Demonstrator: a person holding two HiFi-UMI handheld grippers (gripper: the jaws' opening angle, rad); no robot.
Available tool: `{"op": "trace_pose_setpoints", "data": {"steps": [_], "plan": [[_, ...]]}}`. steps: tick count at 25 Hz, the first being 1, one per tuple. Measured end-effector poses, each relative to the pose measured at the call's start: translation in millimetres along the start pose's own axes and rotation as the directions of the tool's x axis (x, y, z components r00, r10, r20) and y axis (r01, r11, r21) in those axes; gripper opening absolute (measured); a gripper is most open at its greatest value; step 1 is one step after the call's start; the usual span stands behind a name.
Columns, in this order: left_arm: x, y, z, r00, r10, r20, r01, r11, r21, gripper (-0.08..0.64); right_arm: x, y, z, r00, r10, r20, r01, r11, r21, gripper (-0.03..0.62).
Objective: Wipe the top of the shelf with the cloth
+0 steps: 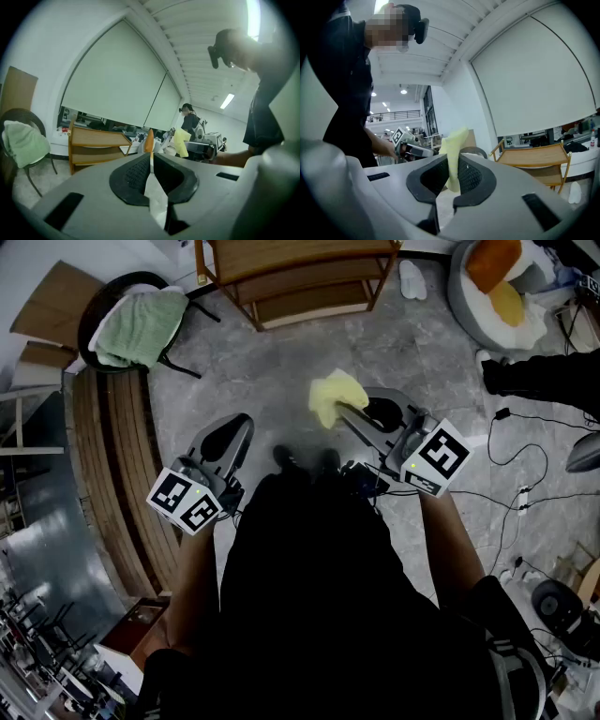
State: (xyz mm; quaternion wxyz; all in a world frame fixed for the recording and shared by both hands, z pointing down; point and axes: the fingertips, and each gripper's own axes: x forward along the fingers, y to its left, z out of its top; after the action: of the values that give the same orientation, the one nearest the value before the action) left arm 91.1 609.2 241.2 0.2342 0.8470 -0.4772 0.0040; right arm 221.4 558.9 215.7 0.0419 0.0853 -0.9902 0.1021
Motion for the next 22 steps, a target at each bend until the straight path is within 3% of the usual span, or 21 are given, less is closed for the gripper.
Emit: {"op": "trace_pose_setpoints", "data": {"steps": [4,7,10,13,16,22], "plan": [[11.2,-7.9,-14.1,0.998,-0.036,-0.052,0.036,0.999,0.009,0.011,4.4,14.8,-5.1,0.999,0.043,-0.008,-0.043,0.999,-0.005,0.041],[15.8,-7.3,-7.3,0.998,-0.063,-0.011,0.062,0.998,-0.018,0.011,5.3,23.0,-7.9,0.999,0.038,-0.024,-0.039,0.999,-0.025,0.041],[20.7,-4.3,0.0,0.995,-0.091,0.033,0.092,0.995,-0.027,0.011,2.5,23.3,-8.6,0.999,-0.002,-0.038,0.001,1.0,-0.026,0.041],[25.4,-9.9,6.8,0.992,-0.12,0.034,0.119,0.993,0.021,0.011,-2.2,14.4,-11.8,0.994,-0.088,-0.061,0.088,0.996,-0.004,0.041],[25.2,-9.4,12.5,0.992,-0.117,0.043,0.115,0.992,0.048,0.011,-0.2,11.0,-12.8,0.989,-0.118,-0.087,0.119,0.993,0.007,0.041],[20.6,3.2,4.4,0.997,-0.071,0.031,0.07,0.997,0.018,0.011,13.5,4.9,-10.0,0.985,-0.126,-0.115,0.128,0.992,0.016,0.041]]}}
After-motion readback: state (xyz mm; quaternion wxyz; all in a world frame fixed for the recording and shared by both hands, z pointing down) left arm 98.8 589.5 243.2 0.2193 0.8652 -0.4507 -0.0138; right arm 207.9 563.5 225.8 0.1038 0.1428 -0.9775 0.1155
